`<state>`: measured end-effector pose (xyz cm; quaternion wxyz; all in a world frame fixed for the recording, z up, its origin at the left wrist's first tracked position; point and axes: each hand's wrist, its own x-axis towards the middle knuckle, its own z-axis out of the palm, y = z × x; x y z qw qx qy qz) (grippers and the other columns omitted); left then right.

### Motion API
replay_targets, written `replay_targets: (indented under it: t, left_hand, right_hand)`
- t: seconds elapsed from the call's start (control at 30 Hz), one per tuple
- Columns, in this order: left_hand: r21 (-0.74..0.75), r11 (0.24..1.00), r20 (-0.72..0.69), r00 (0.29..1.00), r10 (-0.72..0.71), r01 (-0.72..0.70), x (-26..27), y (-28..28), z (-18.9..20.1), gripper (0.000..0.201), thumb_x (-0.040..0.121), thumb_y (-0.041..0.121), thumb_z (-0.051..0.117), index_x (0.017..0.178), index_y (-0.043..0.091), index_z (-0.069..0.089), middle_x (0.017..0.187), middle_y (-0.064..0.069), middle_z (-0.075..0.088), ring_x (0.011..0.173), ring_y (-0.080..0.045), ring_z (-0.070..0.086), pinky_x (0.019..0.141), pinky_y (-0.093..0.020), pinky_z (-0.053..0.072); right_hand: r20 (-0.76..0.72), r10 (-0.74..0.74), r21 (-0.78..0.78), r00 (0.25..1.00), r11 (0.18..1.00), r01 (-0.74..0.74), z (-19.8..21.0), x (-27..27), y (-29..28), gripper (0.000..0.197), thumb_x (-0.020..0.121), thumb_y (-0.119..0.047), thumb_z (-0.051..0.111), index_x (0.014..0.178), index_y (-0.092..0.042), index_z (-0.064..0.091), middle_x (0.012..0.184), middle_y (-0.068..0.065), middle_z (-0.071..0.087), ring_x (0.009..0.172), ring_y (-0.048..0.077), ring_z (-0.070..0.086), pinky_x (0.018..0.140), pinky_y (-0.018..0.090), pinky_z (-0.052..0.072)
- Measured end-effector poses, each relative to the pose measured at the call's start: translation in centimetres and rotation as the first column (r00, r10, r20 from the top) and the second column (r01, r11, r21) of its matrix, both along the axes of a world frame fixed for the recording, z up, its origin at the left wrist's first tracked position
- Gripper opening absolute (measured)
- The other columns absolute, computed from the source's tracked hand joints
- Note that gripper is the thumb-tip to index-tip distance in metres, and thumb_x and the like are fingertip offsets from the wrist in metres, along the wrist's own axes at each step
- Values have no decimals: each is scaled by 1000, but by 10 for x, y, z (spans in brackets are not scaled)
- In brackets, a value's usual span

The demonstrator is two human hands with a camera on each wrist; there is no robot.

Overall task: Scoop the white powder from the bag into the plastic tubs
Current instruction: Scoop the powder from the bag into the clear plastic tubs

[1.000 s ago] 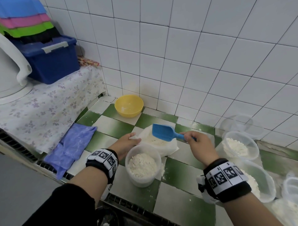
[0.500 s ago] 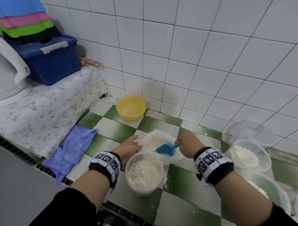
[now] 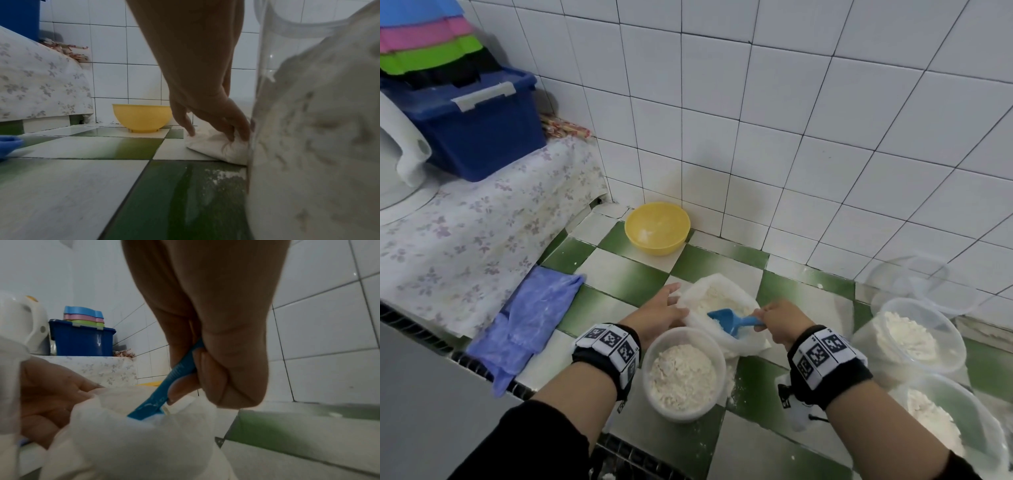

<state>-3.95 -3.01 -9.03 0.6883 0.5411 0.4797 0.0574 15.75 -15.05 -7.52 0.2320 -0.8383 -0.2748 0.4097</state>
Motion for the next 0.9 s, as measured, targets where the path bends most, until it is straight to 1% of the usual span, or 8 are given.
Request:
replay_targets:
  t: [0.07, 0.17, 0.27, 0.37, 0.5, 0.67, 0.83, 0.9]
  left_hand:
    - [3, 999, -14, 999, -35, 35, 1, -1, 2, 69, 98, 8, 54, 154, 27, 18, 151, -5, 39, 120, -27, 55, 92, -41, 52]
    - [19, 998, -31, 998, -63, 63, -1, -2, 5, 74, 97, 9, 57, 155, 28, 15, 151, -5, 39, 120, -26, 54, 89, -38, 52]
    - [54, 997, -33, 998, -52, 54, -5, -1, 4, 74, 96, 8, 58, 155, 26, 16, 147, -6, 44, 119, -25, 56, 91, -37, 51]
    - [87, 993, -34, 997, -71, 74, -9, -3, 3, 65, 94, 9, 59, 148, 30, 31, 135, -6, 53, 114, -24, 60, 96, -42, 52]
    - [106, 990, -26, 995, -92, 94, -13, -6, 5, 52, 95, 7, 58, 140, 30, 48, 124, -6, 60, 108, -25, 65, 96, -46, 53]
    - [63, 996, 10, 998, -68, 67, -18, -6, 6, 45, 98, 5, 52, 138, 26, 50, 120, -8, 62, 104, -25, 67, 91, -41, 56]
    - [-19, 1000, 65, 998, 24, -22, -23, -10, 7, 37, 100, 6, 47, 132, 23, 50, 109, -10, 69, 87, -24, 70, 78, -39, 58]
    - [-73, 996, 80, 995, 65, -59, -26, -13, 10, 34, 100, 8, 48, 132, 21, 51, 112, -12, 69, 94, -29, 68, 87, -46, 55]
  right_hand:
    - [-67, -64, 0, 996, 998, 64, -5, 0, 1, 30, 93, -16, 51, 111, 6, 62, 63, -1, 48, 53, 8, 43, 48, 19, 34]
    - [-159, -157, 6, 975, 987, 160, -15, 2, 2, 31, 93, -15, 52, 113, 8, 60, 67, 1, 52, 57, 12, 47, 53, 23, 40]
    - [-196, -203, 20, 959, 977, 211, -19, 5, -2, 30, 93, -14, 52, 111, 8, 61, 67, 1, 53, 56, 12, 47, 52, 23, 38]
    - [-207, -210, 45, 955, 974, 224, -17, 9, -5, 29, 93, -15, 51, 109, 7, 62, 64, -1, 51, 54, 10, 44, 49, 22, 34]
    - [-208, -229, 77, 951, 965, 250, -13, 11, -8, 29, 94, -20, 51, 105, 4, 62, 63, -1, 53, 54, 11, 46, 52, 25, 36]
    - [-258, -294, 128, 920, 934, 335, 0, 7, -18, 20, 98, -19, 48, 94, -5, 61, 73, 7, 61, 52, 14, 32, 51, 25, 30]
    - [-244, -254, 236, 936, 920, 311, 27, 6, -34, 22, 98, -19, 48, 88, -8, 64, 75, 9, 63, 53, 14, 29, 51, 25, 28]
    - [-290, -215, 276, 933, 914, 296, 39, 6, -41, 22, 98, -18, 48, 92, -6, 65, 75, 10, 62, 53, 12, 29, 49, 22, 28]
